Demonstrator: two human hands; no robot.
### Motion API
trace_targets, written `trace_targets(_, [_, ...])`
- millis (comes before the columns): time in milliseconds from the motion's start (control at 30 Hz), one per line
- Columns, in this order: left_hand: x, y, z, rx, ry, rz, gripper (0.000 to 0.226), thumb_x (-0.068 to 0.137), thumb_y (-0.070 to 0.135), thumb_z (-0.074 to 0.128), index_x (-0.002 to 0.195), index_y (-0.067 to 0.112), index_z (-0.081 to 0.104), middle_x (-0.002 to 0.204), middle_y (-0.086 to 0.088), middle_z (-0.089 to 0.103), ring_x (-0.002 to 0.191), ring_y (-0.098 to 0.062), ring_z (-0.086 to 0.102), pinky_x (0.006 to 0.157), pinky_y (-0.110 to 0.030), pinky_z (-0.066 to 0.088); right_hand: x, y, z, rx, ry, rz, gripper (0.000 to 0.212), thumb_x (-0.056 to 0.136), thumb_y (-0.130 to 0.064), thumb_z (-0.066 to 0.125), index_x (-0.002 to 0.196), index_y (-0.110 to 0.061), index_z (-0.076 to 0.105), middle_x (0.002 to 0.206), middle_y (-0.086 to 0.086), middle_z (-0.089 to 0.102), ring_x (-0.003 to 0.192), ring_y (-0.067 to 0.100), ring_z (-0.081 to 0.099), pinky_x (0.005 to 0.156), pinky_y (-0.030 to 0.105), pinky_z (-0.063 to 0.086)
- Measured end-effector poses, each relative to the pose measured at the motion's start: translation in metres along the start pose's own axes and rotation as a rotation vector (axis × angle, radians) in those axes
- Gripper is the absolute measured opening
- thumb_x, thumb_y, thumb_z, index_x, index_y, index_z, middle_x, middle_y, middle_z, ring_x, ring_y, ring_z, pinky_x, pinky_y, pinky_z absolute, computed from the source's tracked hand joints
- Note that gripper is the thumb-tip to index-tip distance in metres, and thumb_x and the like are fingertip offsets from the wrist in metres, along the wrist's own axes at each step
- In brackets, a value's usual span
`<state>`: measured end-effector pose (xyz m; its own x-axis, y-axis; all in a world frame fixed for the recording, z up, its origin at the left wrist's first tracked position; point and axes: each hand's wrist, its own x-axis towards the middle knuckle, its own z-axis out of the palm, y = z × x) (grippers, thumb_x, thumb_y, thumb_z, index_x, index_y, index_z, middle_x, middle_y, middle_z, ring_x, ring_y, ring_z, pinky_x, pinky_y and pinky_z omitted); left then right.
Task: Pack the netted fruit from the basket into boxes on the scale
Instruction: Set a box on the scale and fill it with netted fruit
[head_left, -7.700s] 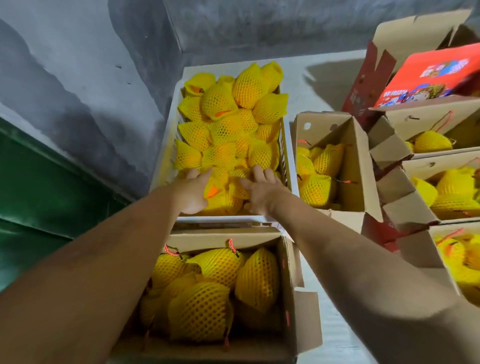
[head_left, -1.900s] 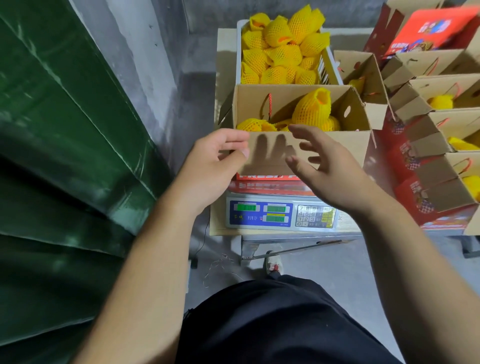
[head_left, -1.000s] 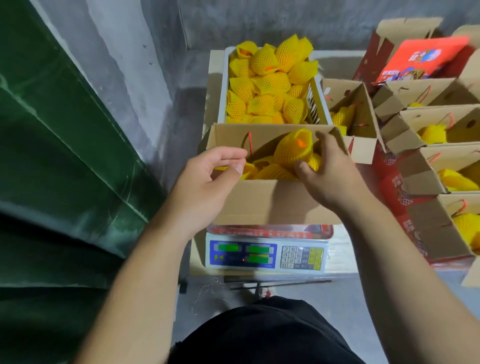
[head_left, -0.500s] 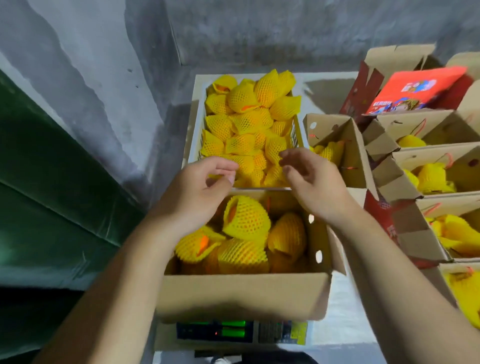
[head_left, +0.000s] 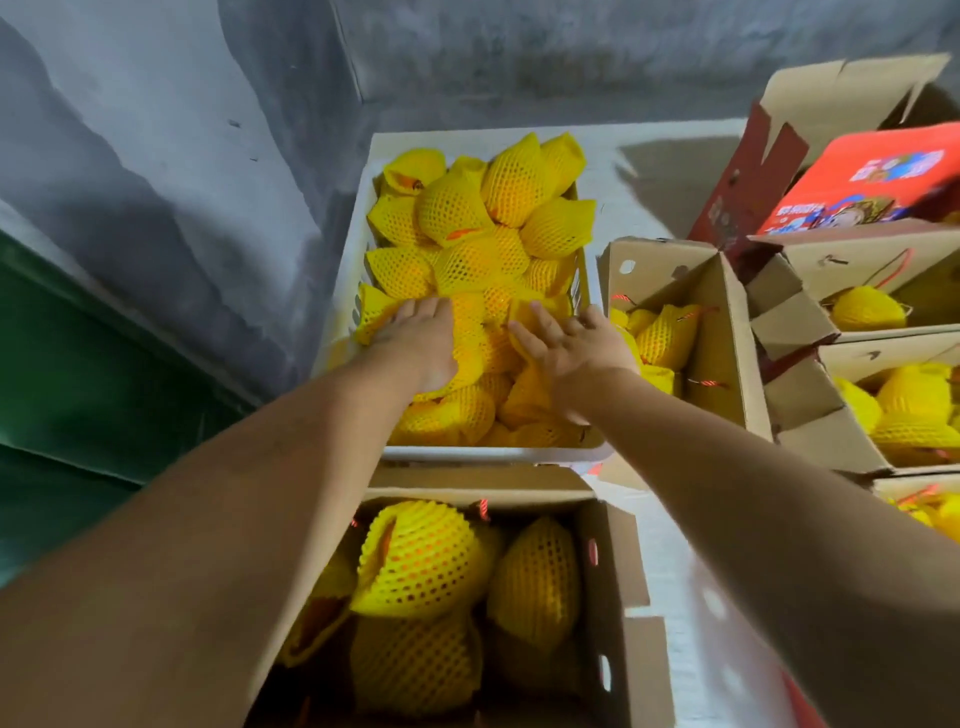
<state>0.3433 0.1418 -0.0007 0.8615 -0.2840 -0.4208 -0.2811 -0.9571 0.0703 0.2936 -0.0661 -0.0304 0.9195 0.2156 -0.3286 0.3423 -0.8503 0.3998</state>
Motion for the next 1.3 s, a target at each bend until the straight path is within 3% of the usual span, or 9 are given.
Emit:
trace_targets(167, [0.019, 0.008, 0.005, -0.105, 0.094, -0.090, 0.089, 0.092, 0.036, 0.074, 0.161, 0.017, 0.021, 0.158, -0.011, 0.025, 0.140, -0.041, 0.045, 0.108, -0.048, 0.044, 0.001, -0.003, 0.002, 0.099, 0.088, 0.039, 0.098, 0.090, -0.046, 0.059, 0.166, -0.025, -0.001, 0.157, 0.006, 0.031, 0.143, 0.030, 0.034, 0.118, 0.046, 0.017])
trace_targets(233, [0.022, 0.013, 0.001, -0.087, 0.111, -0.100, 0.081, 0.091, 0.036, 0.075, 0.155, 0.015, 0.031, 0.152, -0.014, 0.029, 0.140, -0.041, 0.041, 0.109, -0.047, 0.042, 0.000, -0.003, 0.001, 0.076, 0.073, 0.038, 0.091, 0.086, -0.043, 0.063, 0.163, -0.024, 0.017, 0.155, 0.007, 0.030, 0.142, 0.031, 0.030, 0.116, 0.045, 0.019])
trace_targets(333, [0.027, 0.021, -0.003, -0.088, 0.107, -0.099, 0.076, 0.090, 0.032, 0.077, 0.150, 0.011, 0.035, 0.151, -0.016, 0.030, 0.140, -0.043, 0.040, 0.111, -0.047, 0.040, 0.001, -0.003, -0.003, 0.045, 0.002, 0.037, 0.102, 0.081, -0.044, 0.071, 0.162, -0.023, 0.013, 0.171, 0.013, 0.008, 0.154, 0.034, 0.013, 0.119, 0.046, 0.013])
trace_targets(500, [0.028, 0.027, -0.004, -0.130, 0.125, -0.142, 0.087, 0.085, 0.041, 0.083, 0.152, 0.014, 0.034, 0.150, -0.012, 0.031, 0.136, -0.041, 0.048, 0.103, -0.046, 0.045, -0.003, -0.002, -0.004, 0.114, 0.063, 0.030, 0.086, 0.082, -0.040, 0.066, 0.155, -0.024, 0.025, 0.152, 0.006, 0.040, 0.140, 0.029, 0.035, 0.113, 0.044, 0.020])
trace_targets(633, [0.030, 0.028, -0.001, -0.039, 0.151, -0.161, 0.082, 0.084, 0.041, 0.084, 0.148, 0.017, 0.039, 0.147, -0.014, 0.032, 0.136, -0.040, 0.042, 0.107, -0.045, 0.043, -0.004, -0.003, -0.004, 0.098, 0.051, 0.048, 0.109, 0.084, -0.046, 0.065, 0.165, -0.018, -0.002, 0.153, 0.007, 0.032, 0.143, 0.031, 0.030, 0.119, 0.045, 0.015])
trace_targets(733, [0.032, 0.026, -0.001, -0.037, 0.144, -0.118, 0.078, 0.082, 0.031, 0.085, 0.144, 0.018, 0.038, 0.147, -0.014, 0.038, 0.135, -0.043, 0.043, 0.106, -0.048, 0.044, -0.002, -0.002, -0.003, 0.066, 0.029, 0.035, 0.106, 0.081, -0.050, 0.067, 0.164, -0.018, 0.009, 0.159, 0.011, 0.027, 0.145, 0.032, 0.026, 0.119, 0.045, 0.014])
trace_targets(833, [0.031, 0.030, 0.002, -0.019, 0.115, -0.064, 0.073, 0.081, 0.025, 0.083, 0.137, 0.019, 0.037, 0.142, -0.012, 0.051, 0.131, -0.044, 0.050, 0.101, -0.046, 0.046, -0.001, -0.002, -0.006, 0.064, -0.037, 0.030, 0.119, 0.077, -0.050, 0.073, 0.165, -0.016, 0.000, 0.173, 0.015, 0.000, 0.157, 0.033, 0.011, 0.123, 0.047, 0.007])
trace_targets(1100, [0.023, 0.040, 0.004, 0.319, 0.173, -0.133, 0.082, 0.076, 0.062, 0.079, 0.144, 0.031, 0.046, 0.144, -0.008, 0.047, 0.134, -0.038, 0.038, 0.109, -0.045, 0.031, -0.001, -0.002, -0.006, 0.071, -0.042, 0.027, 0.119, 0.082, -0.049, 0.067, 0.164, -0.021, -0.015, 0.173, 0.013, -0.004, 0.159, 0.030, 0.008, 0.124, 0.047, 0.003])
trace_targets(1300, [0.008, 0.029, -0.001, 0.055, 0.196, -0.177, 0.090, 0.070, 0.069, 0.076, 0.143, 0.025, 0.047, 0.140, -0.014, 0.049, 0.129, -0.043, 0.047, 0.105, -0.050, 0.037, 0.001, -0.001, -0.007, 0.035, -0.060, 0.023, 0.120, 0.082, -0.061, 0.065, 0.164, -0.022, -0.014, 0.173, 0.014, 0.000, 0.158, 0.032, 0.011, 0.124, 0.048, 0.003])
